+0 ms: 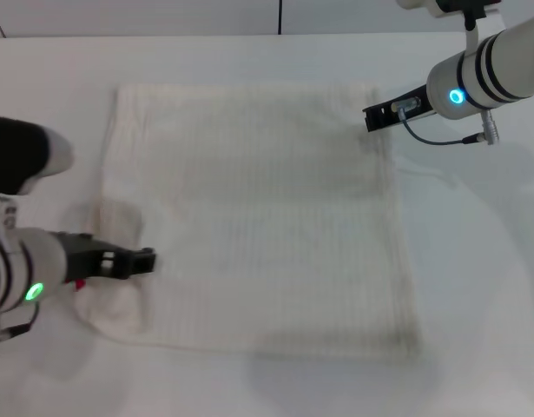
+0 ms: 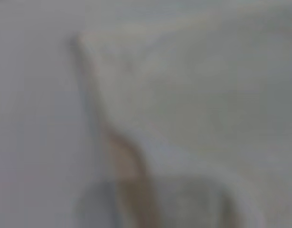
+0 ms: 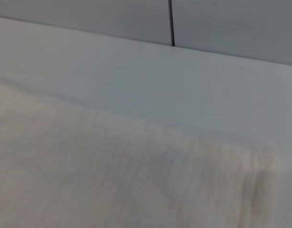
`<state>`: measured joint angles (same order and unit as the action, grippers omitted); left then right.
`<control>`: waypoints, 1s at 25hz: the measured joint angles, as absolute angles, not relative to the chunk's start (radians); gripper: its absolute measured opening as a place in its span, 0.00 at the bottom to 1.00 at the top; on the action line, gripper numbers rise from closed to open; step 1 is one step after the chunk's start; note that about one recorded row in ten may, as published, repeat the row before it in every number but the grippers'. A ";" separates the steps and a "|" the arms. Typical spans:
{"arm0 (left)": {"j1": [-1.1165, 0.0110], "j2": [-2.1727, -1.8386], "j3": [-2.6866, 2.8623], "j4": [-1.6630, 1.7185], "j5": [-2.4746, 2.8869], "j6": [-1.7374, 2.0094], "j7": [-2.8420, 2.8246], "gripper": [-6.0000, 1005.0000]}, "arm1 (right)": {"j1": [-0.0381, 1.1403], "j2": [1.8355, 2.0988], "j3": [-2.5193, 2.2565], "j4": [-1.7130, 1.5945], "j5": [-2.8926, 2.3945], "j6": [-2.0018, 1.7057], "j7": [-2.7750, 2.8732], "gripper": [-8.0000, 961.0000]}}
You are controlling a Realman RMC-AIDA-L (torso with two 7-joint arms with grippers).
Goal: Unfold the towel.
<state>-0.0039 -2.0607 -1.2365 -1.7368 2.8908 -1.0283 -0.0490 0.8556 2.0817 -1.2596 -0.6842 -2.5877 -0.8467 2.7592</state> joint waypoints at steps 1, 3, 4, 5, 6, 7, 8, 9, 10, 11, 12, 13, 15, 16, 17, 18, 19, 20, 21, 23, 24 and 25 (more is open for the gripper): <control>0.008 -2.060 -1.254 -1.732 2.891 -1.038 -0.048 0.86 | 0.855 2.082 -1.259 -0.684 -2.588 -0.846 2.759 0.01; 0.016 -2.060 -1.261 -1.730 2.891 -1.044 -0.045 0.86 | 0.854 2.082 -1.259 -0.686 -2.588 -0.845 2.759 0.01; 0.022 -2.059 -1.270 -1.731 2.891 -1.049 -0.041 0.86 | 0.854 2.082 -1.259 -0.686 -2.588 -0.845 2.759 0.01; 0.028 -2.059 -1.279 -1.733 2.892 -1.057 -0.037 0.86 | 0.854 2.082 -1.259 -0.687 -2.588 -0.845 2.759 0.01; 0.028 -2.059 -1.279 -1.733 2.892 -1.057 -0.037 0.86 | 0.854 2.082 -1.259 -0.687 -2.588 -0.845 2.759 0.01; 0.038 -2.059 -1.296 -1.743 2.892 -1.078 -0.031 0.86 | 0.853 2.082 -1.259 -0.688 -2.588 -0.845 2.759 0.01; 0.038 -2.059 -1.296 -1.743 2.892 -1.078 -0.031 0.86 | 0.853 2.082 -1.259 -0.689 -2.588 -0.845 2.759 0.01; 0.040 -2.059 -1.302 -1.749 2.892 -1.087 -0.029 0.86 | 0.852 2.082 -1.259 -0.690 -2.588 -0.845 2.759 0.01; 0.045 -2.059 -1.306 -1.759 2.893 -1.097 -0.025 0.86 | 0.852 2.082 -1.259 -0.690 -2.588 -0.845 2.759 0.01; 0.050 -2.059 -1.309 -1.769 2.893 -1.100 -0.019 0.86 | 0.850 2.082 -1.259 -0.695 -2.588 -0.845 2.759 0.01; 0.059 -2.059 -1.309 -1.800 2.893 -1.089 0.004 0.86 | 0.839 2.082 -1.265 -0.716 -2.588 -0.845 2.759 0.01; 0.059 -2.059 -1.309 -1.800 2.893 -1.089 0.004 0.86 | 0.839 2.082 -1.265 -0.716 -2.588 -0.845 2.759 0.01; 0.064 -2.061 -1.299 -1.844 2.893 -1.059 0.040 0.86 | 0.807 2.083 -1.293 -0.782 -2.587 -0.847 2.759 0.01; 0.065 -2.061 -1.293 -1.858 2.894 -1.048 0.052 0.86 | 0.782 2.084 -1.313 -0.828 -2.579 -0.848 2.762 0.01; 0.062 -2.062 -1.278 -1.892 2.892 -1.017 0.076 0.86 | 0.728 2.083 -1.357 -0.920 -2.539 -0.851 2.763 0.01; 0.060 -2.062 -1.267 -1.911 2.893 -0.989 0.094 0.86 | 0.728 2.083 -1.357 -0.920 -2.539 -0.851 2.763 0.01; 0.060 -2.062 -1.267 -1.911 2.893 -0.989 0.094 0.86 | 0.658 2.081 -1.408 -1.032 -2.499 -0.848 2.762 0.01; 0.057 -2.063 -1.249 -1.937 2.892 -0.910 0.139 0.86 | 0.658 2.081 -1.408 -1.032 -2.499 -0.848 2.762 0.01; 0.061 -2.064 -1.242 -1.938 2.892 -0.820 0.183 0.86 | 0.614 2.080 -1.436 -1.090 -2.491 -0.839 2.761 0.01; 0.075 -2.064 -1.241 -1.913 2.891 -0.672 0.240 0.86 | 0.512 2.080 -1.510 -1.202 -2.488 -0.780 2.754 0.01; 0.097 -2.066 -1.245 -1.835 2.891 -0.436 0.302 0.86 | 0.401 2.080 -1.595 -1.309 -2.485 -0.671 2.737 0.01; 0.097 -2.066 -1.245 -1.835 2.891 -0.436 0.302 0.86 | 0.401 2.080 -1.595 -1.309 -2.485 -0.671 2.737 0.01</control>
